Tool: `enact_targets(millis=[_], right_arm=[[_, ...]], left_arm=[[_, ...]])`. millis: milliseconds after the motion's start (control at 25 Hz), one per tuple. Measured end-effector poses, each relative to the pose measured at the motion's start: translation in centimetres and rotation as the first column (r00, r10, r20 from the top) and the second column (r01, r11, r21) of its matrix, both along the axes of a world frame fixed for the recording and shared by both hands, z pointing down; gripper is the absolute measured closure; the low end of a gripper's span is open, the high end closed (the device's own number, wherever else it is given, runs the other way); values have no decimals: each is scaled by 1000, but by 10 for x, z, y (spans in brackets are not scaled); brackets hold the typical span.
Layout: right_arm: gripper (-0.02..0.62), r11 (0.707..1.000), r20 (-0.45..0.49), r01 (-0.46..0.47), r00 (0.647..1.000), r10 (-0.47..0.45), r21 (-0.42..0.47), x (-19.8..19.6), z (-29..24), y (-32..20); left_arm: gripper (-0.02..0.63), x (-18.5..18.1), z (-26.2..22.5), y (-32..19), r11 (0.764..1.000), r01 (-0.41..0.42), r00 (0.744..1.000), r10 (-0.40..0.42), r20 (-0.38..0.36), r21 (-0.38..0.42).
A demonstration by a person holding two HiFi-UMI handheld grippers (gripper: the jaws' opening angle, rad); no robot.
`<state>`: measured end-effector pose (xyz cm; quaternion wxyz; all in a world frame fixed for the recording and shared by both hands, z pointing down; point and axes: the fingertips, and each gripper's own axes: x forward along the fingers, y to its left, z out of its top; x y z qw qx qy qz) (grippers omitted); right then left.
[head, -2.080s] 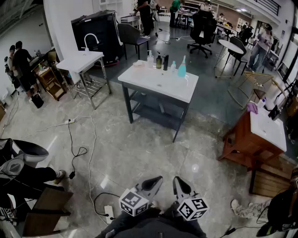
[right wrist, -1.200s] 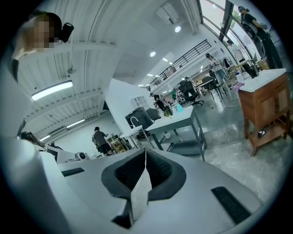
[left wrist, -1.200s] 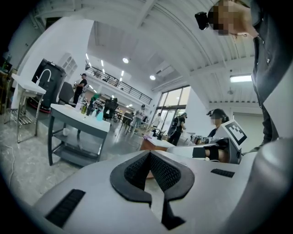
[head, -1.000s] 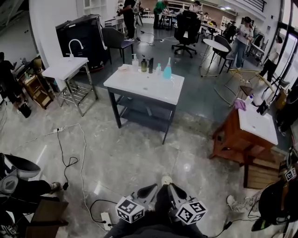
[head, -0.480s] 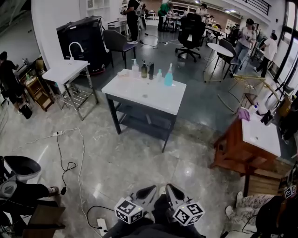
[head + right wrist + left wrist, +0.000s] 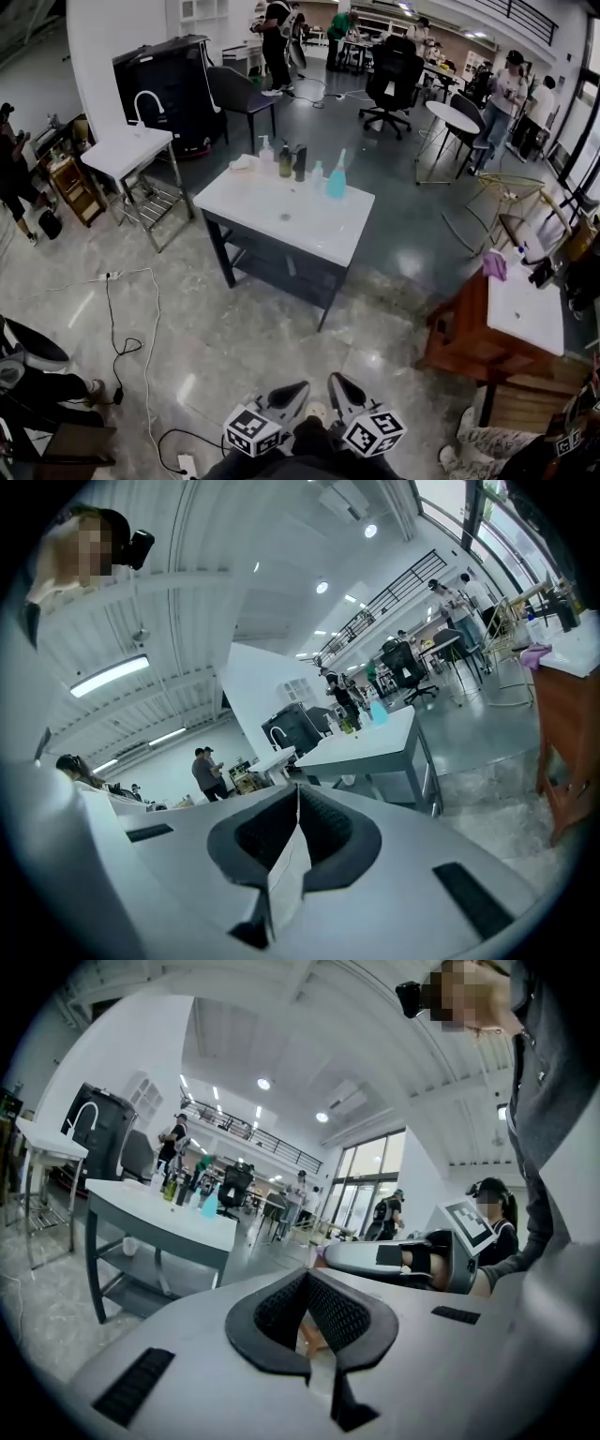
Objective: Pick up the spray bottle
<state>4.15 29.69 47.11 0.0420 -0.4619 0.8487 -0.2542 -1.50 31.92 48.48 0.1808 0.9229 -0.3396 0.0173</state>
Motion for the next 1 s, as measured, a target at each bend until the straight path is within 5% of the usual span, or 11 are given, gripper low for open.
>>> enact_targets(millis=[520, 1000], right_arm=[[583, 999, 14, 30, 999, -30, 21, 44, -3, -89], [583, 995, 16, 96, 995, -96, 29, 63, 9, -121]], left_arm=[[600, 41, -3, -91, 998, 57, 998, -58, 11, 23], [600, 67, 8, -125, 992, 124, 992, -124, -9, 21]])
